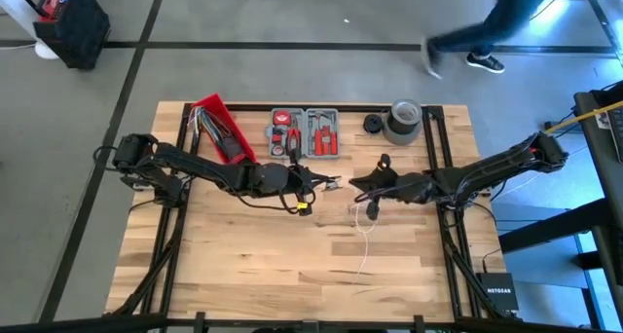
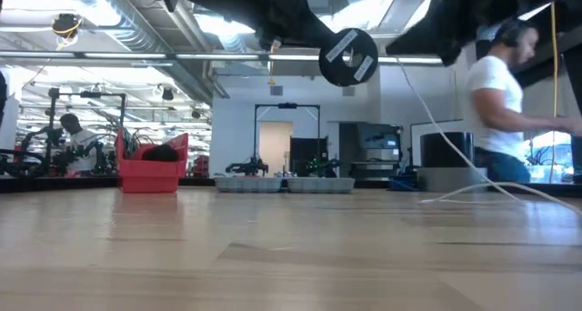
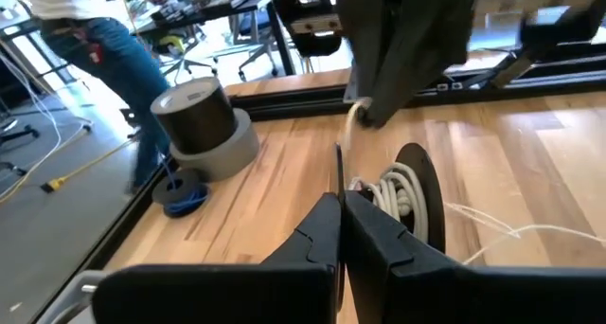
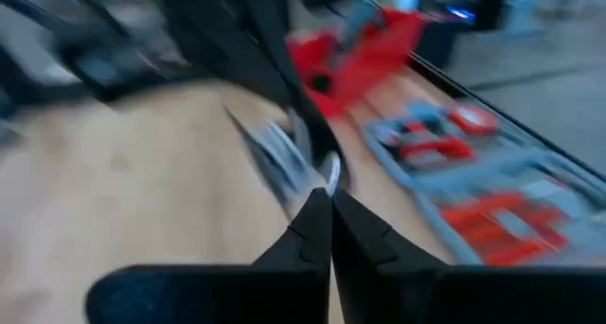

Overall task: Coil cords
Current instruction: Coil the white wire into the spool

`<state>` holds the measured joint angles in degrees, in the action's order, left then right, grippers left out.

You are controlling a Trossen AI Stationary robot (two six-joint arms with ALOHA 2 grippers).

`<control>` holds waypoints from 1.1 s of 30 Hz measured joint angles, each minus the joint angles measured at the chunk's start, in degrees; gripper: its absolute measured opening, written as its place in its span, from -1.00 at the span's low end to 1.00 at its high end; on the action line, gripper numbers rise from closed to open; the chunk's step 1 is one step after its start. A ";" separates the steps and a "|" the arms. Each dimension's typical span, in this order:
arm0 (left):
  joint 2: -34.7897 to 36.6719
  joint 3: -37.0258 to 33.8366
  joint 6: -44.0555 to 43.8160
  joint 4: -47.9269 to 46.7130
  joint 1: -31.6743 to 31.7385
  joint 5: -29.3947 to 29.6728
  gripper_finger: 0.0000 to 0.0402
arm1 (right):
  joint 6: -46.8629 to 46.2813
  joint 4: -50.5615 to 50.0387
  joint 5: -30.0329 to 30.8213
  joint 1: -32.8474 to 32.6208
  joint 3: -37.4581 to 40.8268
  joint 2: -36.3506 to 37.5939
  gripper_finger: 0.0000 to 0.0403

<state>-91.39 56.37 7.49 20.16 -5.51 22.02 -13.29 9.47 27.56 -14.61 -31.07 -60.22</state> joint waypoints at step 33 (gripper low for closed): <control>-0.53 -0.05 -2.89 1.66 0.61 0.29 -1.00 | 6.25 9.24 -0.20 0.72 -11.70 -23.63 -0.97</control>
<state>-91.92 56.31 4.61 21.82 -4.90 22.31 -7.05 18.71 27.37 -13.89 -42.77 -83.85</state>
